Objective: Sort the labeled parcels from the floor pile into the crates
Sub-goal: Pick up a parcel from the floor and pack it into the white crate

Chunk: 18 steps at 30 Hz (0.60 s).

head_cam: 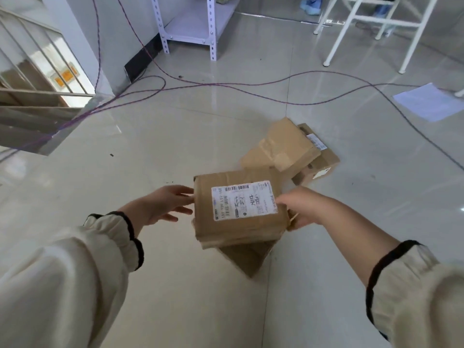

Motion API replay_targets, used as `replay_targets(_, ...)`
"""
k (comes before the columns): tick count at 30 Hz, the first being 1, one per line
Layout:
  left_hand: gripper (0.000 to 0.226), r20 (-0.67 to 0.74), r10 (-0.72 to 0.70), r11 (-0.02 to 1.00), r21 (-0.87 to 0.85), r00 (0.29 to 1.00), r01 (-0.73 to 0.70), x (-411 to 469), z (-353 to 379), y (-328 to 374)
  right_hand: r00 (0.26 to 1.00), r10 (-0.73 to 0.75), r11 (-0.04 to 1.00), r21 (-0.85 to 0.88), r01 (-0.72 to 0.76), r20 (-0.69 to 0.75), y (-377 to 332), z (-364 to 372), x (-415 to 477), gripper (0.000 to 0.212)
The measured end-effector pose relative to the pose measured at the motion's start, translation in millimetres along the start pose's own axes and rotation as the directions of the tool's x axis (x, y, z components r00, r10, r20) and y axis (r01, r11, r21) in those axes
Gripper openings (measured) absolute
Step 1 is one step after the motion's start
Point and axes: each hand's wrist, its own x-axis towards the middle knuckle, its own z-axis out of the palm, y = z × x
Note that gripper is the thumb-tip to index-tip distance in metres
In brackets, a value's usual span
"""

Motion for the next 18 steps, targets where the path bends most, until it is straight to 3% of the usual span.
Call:
replay_targets(2,0.019,-0.099,0.035,0.993,-0.105,0.994,-0.046,6.7,9.8,5.3,0.969,0.106,0.993,-0.075,-0.092,0.223,2.5,5.3,-11.8,0.022)
replay_targets(4,0.022,-0.166,0.073,0.992,-0.091,0.983,-0.089,14.1,19.6,11.0,0.944,0.169,0.975,-0.186,-0.118,0.284,2.3,5.9,-16.6,0.033)
replay_targets(8,0.027,-0.254,0.064,0.978,-0.175,0.965,-0.11,18.4,20.8,10.2,0.97,0.202,0.953,-0.255,-0.162,0.139,1.8,-12.0,-16.6,0.061)
replay_targets(10,0.037,-0.27,-0.011,0.989,-0.143,0.963,-0.029,11.6,14.0,2.4,0.998,0.055,0.984,-0.168,-0.061,-0.037,2.0,-16.3,-8.9,0.07)
replay_targets(11,0.046,-0.232,-0.078,0.993,-0.105,0.969,0.055,8.0,9.2,-3.0,0.987,-0.067,0.988,-0.151,0.045,-0.143,2.1,-15.4,-4.0,0.069)
replay_targets(13,0.065,-0.02,-0.275,0.961,-0.042,0.961,0.274,-1.7,1.2,-11.0,0.932,-0.266,0.959,-0.169,0.229,-0.248,-0.1,-10.3,4.5,0.068)
replay_targets(15,0.07,0.207,-0.368,0.918,-0.076,0.906,0.39,-6.9,0.1,-12.2,0.924,-0.339,0.931,-0.202,0.303,-0.178,-4.0,-0.5,8.7,0.06)
replay_targets(16,0.065,0.235,-0.352,0.913,-0.127,0.906,0.387,-7.3,2.2,-8.9,0.933,-0.338,0.923,-0.234,0.304,-0.12,-5.0,3.6,10.9,0.056)
replay_targets(18,0.051,0.153,-0.281,0.925,-0.219,0.947,0.31,-3.0,8.2,0.9,0.95,-0.304,0.914,-0.305,0.268,-0.077,-4.7,7.7,13.6,0.051)
